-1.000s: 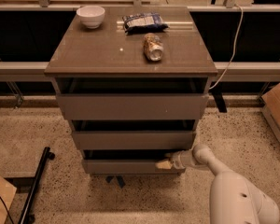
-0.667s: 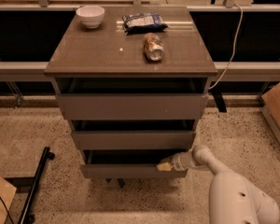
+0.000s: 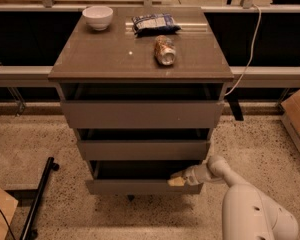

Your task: Open bottom drawer

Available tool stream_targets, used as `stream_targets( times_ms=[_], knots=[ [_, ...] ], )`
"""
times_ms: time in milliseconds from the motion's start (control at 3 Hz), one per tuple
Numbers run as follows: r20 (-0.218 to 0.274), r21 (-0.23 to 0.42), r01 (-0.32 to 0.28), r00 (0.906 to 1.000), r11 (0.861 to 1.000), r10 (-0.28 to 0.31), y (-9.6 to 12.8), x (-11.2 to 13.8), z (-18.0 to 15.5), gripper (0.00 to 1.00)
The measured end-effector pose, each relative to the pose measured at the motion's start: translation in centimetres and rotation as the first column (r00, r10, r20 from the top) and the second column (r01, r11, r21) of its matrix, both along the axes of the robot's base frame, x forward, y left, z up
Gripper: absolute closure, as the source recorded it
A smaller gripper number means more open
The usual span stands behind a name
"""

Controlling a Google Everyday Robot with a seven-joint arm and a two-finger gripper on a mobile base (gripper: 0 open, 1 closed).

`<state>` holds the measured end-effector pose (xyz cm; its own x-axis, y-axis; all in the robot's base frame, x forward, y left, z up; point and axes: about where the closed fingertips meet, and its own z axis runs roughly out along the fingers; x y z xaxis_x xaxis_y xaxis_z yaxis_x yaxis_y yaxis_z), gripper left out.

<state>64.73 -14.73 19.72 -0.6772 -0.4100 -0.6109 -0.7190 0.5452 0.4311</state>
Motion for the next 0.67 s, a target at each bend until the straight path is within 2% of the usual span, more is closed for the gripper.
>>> stream_targets(
  times_ms=[333, 667],
  knots=[
    [-0.011, 0.002, -0.004, 0.9999, 1.000, 0.004, -0.09, -0.27, 0.06, 0.82],
    [-0.011, 0.002, -0.005, 0.9999, 1.000, 0.005, -0.08, -0.28, 0.14, 0.58]
  ],
)
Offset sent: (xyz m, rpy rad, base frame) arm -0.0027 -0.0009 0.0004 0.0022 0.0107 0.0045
